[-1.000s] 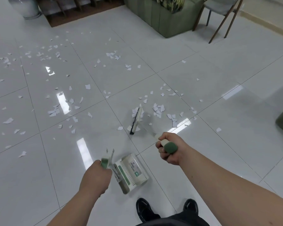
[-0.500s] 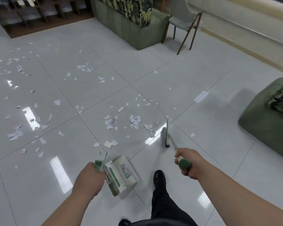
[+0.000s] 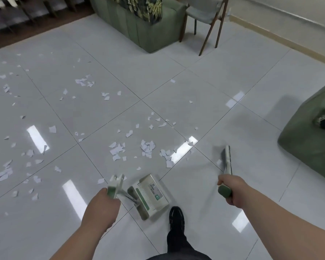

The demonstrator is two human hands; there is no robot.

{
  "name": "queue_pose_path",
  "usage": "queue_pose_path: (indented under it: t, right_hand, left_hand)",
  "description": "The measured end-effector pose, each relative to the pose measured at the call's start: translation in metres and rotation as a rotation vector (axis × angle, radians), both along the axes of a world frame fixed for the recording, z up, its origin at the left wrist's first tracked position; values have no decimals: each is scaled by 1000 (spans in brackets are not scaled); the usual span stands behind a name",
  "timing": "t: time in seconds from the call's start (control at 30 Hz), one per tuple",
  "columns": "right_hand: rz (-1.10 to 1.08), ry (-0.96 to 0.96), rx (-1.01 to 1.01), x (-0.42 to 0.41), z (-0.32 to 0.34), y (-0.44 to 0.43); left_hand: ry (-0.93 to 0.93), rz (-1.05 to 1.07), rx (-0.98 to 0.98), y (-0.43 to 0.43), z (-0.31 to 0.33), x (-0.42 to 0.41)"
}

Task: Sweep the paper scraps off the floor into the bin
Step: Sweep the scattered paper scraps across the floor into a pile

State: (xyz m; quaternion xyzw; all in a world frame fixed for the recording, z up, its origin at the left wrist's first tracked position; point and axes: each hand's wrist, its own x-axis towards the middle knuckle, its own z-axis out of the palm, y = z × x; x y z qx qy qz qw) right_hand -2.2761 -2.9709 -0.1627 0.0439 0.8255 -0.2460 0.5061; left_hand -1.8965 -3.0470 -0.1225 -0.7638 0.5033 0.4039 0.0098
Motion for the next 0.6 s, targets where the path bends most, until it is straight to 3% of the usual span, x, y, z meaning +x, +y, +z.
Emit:
queue_pose_path:
  t: [0.37, 0.6]
  right_hand:
    - [304, -301, -89, 88, 10, -69]
    - [263, -529, -151, 100, 36, -122]
  left_hand:
    - [-33, 59, 24, -27, 4, -44]
    - [-22, 165, 34, -33, 8, -30]
